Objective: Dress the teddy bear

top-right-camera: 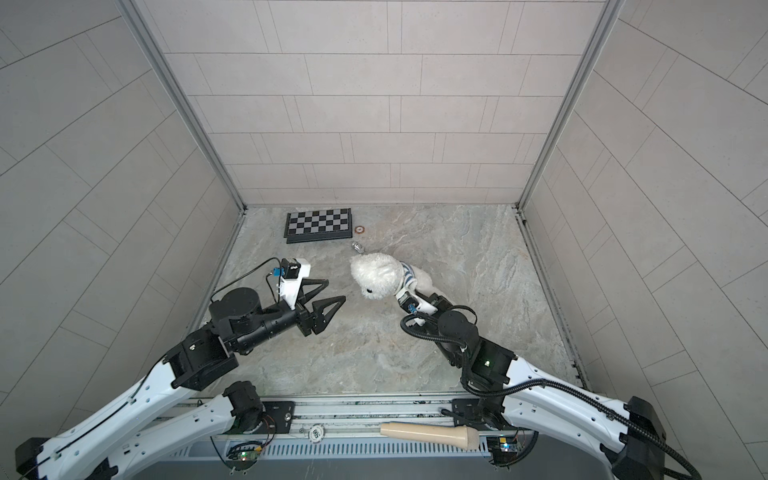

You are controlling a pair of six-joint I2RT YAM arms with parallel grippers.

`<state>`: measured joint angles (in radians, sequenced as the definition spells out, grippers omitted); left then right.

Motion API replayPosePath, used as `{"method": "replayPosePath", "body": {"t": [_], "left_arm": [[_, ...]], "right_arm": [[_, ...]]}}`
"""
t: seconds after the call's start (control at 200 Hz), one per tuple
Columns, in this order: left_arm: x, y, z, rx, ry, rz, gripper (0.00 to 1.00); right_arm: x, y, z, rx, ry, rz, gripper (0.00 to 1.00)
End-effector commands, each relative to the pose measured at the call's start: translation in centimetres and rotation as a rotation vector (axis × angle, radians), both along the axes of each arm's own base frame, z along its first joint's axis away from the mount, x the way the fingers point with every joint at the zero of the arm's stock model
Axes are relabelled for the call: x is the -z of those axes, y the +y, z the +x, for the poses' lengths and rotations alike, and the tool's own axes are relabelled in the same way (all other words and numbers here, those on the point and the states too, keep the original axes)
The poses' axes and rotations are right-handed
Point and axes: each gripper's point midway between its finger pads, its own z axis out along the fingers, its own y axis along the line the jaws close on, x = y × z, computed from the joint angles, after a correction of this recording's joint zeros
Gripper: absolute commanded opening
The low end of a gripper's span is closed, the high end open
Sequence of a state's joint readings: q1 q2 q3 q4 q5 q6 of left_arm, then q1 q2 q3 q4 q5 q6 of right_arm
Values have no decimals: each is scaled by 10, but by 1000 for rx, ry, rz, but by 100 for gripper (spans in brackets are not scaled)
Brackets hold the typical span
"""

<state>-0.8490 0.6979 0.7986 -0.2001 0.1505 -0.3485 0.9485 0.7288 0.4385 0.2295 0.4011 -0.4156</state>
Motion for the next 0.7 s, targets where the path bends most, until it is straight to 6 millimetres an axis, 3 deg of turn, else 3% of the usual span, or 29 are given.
{"method": "replayPosePath", "body": {"t": [0.0,0.205,0.696], "left_arm": [[-7,-2,8,-70,165,-144,75],[-15,-16,20,-90,334,-433,78],[28,-13,37,-259,562,-477,76]], "right_arm": [[-31,-10,9,100,-158,-14,0],[-30,-2,10,136,-245,-161,0],[-23,22,-1,80,-304,-258,0]]}}
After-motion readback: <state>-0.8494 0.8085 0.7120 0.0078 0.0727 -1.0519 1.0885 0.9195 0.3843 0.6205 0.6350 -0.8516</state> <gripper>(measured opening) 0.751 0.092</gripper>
